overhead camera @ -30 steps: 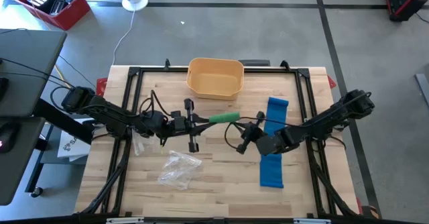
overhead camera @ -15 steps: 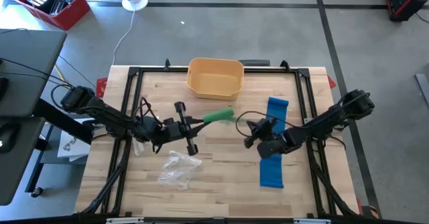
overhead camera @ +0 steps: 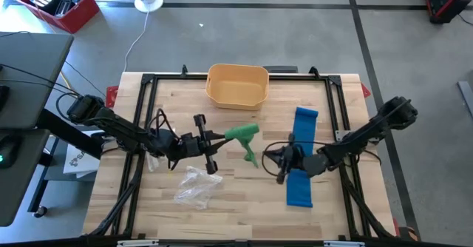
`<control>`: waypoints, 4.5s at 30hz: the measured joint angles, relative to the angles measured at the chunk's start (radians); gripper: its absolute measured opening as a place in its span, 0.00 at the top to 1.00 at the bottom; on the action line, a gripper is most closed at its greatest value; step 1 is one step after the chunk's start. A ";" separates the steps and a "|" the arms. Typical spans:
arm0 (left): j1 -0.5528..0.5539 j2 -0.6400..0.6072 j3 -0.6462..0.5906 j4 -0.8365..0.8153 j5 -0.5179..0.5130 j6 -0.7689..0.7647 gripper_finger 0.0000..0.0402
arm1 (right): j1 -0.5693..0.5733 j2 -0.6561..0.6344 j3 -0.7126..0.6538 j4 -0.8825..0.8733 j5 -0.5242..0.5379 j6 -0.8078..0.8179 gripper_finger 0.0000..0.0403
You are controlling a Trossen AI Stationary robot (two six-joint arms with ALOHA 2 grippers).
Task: Roll bandage
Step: Roll the green bandage
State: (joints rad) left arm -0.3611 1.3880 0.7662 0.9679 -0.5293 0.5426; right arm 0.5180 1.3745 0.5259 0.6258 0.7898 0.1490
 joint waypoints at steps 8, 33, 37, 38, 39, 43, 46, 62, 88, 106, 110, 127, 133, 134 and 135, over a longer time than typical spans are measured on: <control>0.007 0.000 0.000 -0.008 -0.004 -0.018 0.99 | -0.007 -0.027 0.055 -0.023 -0.127 -0.118 0.80; 0.033 0.001 0.000 -0.059 -0.003 -0.088 0.99 | -0.101 0.244 0.423 -0.679 0.220 0.032 0.83; 0.032 0.001 0.000 -0.065 -0.003 -0.088 0.99 | -0.105 0.223 0.423 -0.673 0.215 0.029 0.87; 0.032 0.001 0.000 -0.070 -0.002 -0.088 0.99 | -0.102 0.218 0.422 -0.674 0.205 0.027 0.87; 0.032 0.001 0.000 -0.075 -0.003 -0.087 0.99 | -0.099 0.212 0.422 -0.674 0.197 0.021 0.86; 0.032 0.002 0.000 -0.081 -0.003 -0.088 0.99 | -0.091 0.200 0.422 -0.666 0.119 -0.026 0.78; 0.032 0.002 0.000 -0.083 -0.003 -0.088 0.99 | -0.092 0.200 0.422 -0.670 0.111 -0.043 0.67; 0.011 0.002 0.000 -0.082 0.021 -0.096 0.99 | -0.181 0.205 0.421 -0.779 0.062 0.001 0.97; -0.113 -0.240 0.000 -0.201 0.812 0.114 0.99 | -0.493 0.438 -0.027 0.787 -1.334 0.412 1.00; -0.216 -0.470 -0.001 -0.057 0.583 0.281 0.99 | -0.498 0.540 0.035 0.574 -1.197 0.260 1.00; -0.206 -0.494 0.000 -0.173 0.396 0.270 0.99 | -0.478 0.500 0.002 0.567 -1.162 0.234 1.00; -0.122 -0.169 0.005 -0.196 0.214 0.198 0.99 | -0.441 0.292 0.007 0.454 -0.990 0.205 0.99; -0.111 -0.176 0.003 -0.206 0.202 0.166 0.99 | -0.449 0.241 0.007 0.161 -0.824 0.139 0.81; -0.109 -0.177 0.003 -0.207 0.196 0.161 0.99 | -0.448 0.233 0.008 0.141 -0.820 0.116 0.77; -0.109 -0.177 0.003 -0.210 0.182 0.159 0.99 | -0.445 0.223 0.009 0.127 -0.819 0.083 0.74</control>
State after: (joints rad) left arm -0.4702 1.2114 0.7696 0.7580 -0.3477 0.7021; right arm 0.0727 1.5978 0.5346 0.7525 -0.0296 0.2318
